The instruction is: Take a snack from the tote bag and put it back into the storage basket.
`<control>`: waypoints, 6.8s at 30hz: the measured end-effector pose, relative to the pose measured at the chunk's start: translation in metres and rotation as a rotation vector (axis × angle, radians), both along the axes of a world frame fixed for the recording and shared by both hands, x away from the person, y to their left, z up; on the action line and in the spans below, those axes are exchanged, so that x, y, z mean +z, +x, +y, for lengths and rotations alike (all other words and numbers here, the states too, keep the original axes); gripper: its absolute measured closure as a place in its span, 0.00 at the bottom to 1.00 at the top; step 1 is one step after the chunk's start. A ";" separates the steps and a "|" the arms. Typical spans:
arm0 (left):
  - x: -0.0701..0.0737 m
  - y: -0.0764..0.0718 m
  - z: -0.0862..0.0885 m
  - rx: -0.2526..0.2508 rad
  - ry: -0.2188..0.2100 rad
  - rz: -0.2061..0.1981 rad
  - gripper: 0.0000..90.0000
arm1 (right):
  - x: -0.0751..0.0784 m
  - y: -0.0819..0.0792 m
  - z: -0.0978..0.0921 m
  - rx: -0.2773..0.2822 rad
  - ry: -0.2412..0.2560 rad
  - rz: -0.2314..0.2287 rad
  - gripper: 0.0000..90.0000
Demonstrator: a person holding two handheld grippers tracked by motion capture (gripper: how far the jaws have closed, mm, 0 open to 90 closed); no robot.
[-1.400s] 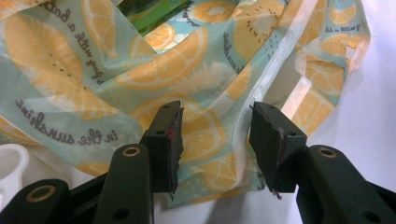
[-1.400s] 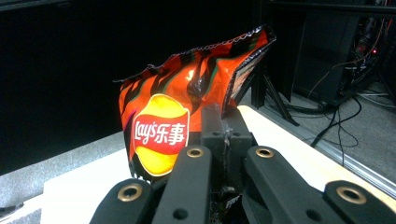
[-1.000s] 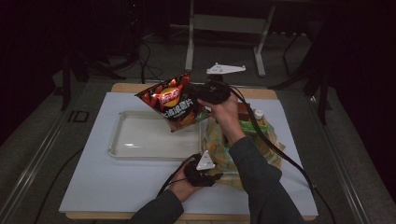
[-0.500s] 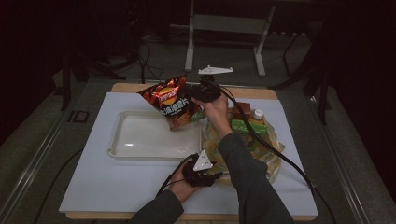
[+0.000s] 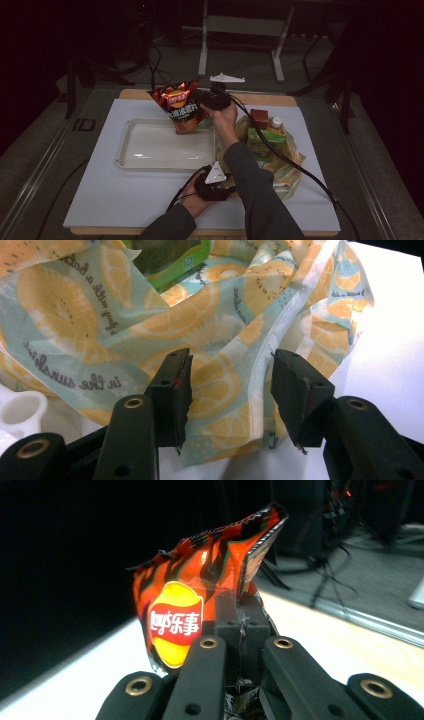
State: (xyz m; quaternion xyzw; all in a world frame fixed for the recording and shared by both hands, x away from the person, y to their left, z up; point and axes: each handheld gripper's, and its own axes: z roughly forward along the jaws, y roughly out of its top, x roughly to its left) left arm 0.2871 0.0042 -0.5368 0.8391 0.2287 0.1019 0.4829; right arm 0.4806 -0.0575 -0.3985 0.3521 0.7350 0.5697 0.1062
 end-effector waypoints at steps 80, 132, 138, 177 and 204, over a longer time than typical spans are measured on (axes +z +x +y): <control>0.000 0.001 -0.001 -0.008 0.015 0.014 0.56 | -0.004 -0.065 -0.021 0.108 -0.413 -0.059 0.61; 0.000 0.001 -0.001 -0.009 0.018 0.013 0.56 | -0.015 -0.137 -0.101 0.144 -0.469 -0.067 0.64; 0.000 0.001 -0.001 -0.007 0.017 0.014 0.56 | -0.021 -0.143 -0.118 0.129 -0.454 -0.047 0.65; 0.000 0.008 0.003 0.035 -0.022 0.089 0.55 | -0.083 -0.178 -0.186 0.103 -0.402 0.092 0.64; 0.066 0.024 0.020 0.039 -0.084 0.028 0.59 | -0.105 -0.179 -0.186 0.113 -0.435 0.107 0.90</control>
